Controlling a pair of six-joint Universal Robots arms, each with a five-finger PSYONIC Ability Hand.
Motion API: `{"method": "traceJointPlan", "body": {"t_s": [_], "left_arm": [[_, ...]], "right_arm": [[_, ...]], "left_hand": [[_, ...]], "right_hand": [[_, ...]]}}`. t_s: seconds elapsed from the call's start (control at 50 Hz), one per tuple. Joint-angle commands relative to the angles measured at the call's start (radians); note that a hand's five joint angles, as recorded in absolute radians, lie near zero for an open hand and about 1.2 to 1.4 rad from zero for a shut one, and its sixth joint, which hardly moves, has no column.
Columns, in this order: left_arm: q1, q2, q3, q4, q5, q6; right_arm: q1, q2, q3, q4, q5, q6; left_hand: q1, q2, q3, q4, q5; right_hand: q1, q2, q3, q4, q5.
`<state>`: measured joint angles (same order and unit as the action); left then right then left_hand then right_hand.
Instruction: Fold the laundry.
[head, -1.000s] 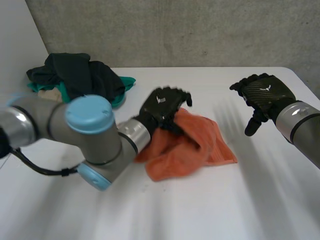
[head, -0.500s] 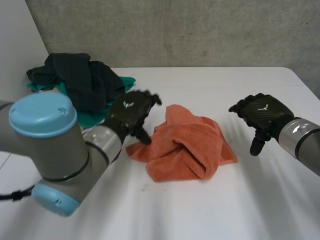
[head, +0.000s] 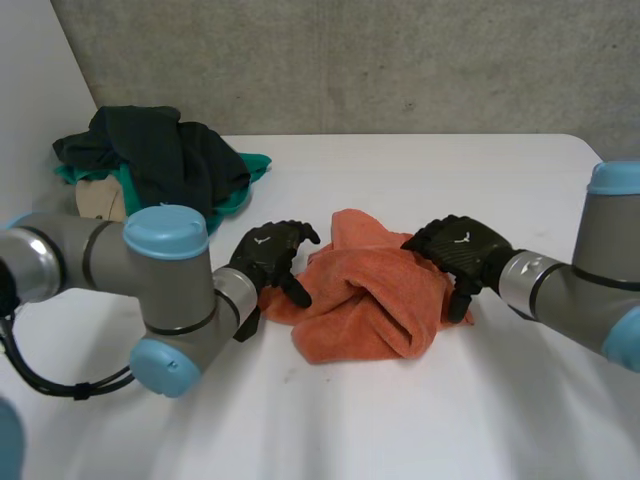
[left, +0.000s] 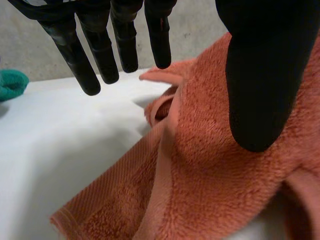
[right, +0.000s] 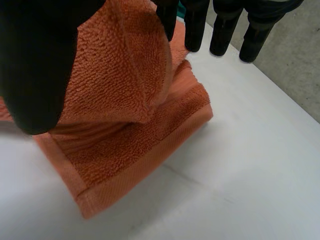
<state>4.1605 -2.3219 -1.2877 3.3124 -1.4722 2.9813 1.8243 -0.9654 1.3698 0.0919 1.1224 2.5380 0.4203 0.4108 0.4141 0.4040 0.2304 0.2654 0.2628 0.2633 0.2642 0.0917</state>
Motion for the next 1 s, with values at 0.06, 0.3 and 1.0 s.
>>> {"method": "traceJointPlan", "body": {"t_s": [0.06,0.3,1.0], "left_arm": [[-0.008,-0.146,0.227,-0.097,-0.008,0.044],[0.027,0.051,0.527,0.135,-0.079,0.192],[0.015,0.4,-0.26,0.142,0.012,0.424]], "right_arm": [[0.036,0.039,-0.04,-0.149,0.037,0.08],[0.05,-0.073,-0.293,-0.472,0.195,0.298],[0.032,-0.308,0.174,0.039,0.109,0.084]], "left_hand": [[0.975,0.985,0.981,0.991,0.99],[0.976,0.985,0.982,0.992,0.991],[0.976,0.985,0.982,0.992,0.991]], "right_hand": [[1.13,1.133,1.132,1.131,1.129],[1.131,1.133,1.133,1.132,1.13],[0.107,0.11,0.109,0.109,0.106]]}}
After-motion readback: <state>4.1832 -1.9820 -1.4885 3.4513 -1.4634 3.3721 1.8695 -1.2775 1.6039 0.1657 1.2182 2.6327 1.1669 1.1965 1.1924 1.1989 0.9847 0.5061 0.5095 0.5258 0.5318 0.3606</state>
